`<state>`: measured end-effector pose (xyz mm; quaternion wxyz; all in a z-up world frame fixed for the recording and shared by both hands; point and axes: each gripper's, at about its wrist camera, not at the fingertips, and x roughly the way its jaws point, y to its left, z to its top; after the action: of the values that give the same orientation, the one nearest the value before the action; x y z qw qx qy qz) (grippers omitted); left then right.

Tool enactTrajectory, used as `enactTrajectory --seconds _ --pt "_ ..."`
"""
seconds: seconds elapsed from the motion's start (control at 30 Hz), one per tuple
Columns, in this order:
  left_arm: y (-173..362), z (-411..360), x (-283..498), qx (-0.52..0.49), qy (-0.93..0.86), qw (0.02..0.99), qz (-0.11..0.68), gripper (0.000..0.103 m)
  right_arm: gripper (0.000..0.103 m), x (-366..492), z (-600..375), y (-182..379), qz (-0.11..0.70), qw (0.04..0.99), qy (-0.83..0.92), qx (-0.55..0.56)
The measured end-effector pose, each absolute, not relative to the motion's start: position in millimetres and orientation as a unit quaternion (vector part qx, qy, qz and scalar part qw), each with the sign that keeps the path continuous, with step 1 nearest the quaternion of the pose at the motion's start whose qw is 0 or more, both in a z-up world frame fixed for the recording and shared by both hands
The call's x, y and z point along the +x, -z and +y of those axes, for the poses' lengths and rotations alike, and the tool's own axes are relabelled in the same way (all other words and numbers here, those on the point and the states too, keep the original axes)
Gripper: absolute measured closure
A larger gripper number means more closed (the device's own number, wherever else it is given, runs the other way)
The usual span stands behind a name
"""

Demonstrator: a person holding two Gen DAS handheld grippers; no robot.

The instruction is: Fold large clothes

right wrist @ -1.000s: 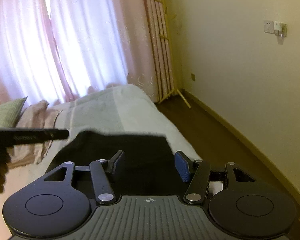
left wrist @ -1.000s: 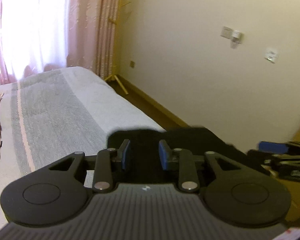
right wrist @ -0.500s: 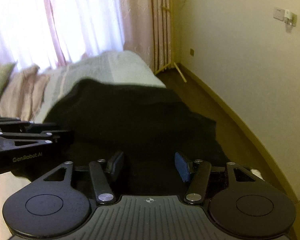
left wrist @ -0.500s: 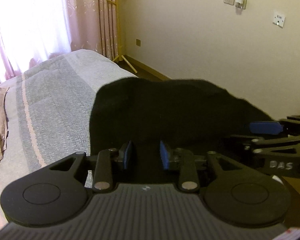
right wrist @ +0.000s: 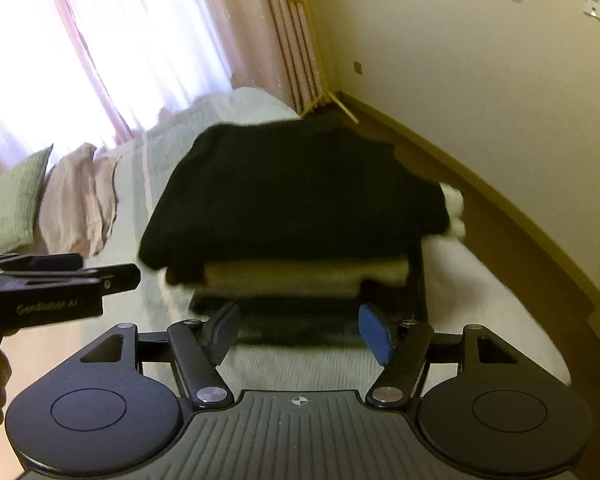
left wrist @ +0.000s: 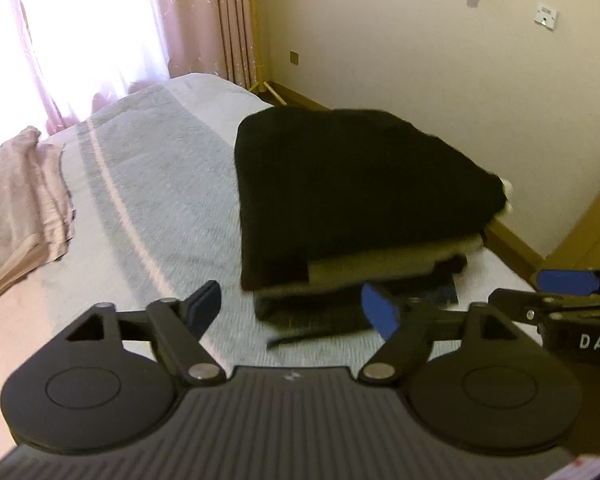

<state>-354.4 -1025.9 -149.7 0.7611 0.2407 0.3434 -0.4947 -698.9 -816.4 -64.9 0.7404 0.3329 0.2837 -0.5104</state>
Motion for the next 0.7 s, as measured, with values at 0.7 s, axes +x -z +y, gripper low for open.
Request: enactTrajectory --seconds 0.7 --pt "100 -787 -428 0.222 0.497 0.766 0.340 0.014 0.040 -661 -588 19 0.270 0.736 0.532 0.321"
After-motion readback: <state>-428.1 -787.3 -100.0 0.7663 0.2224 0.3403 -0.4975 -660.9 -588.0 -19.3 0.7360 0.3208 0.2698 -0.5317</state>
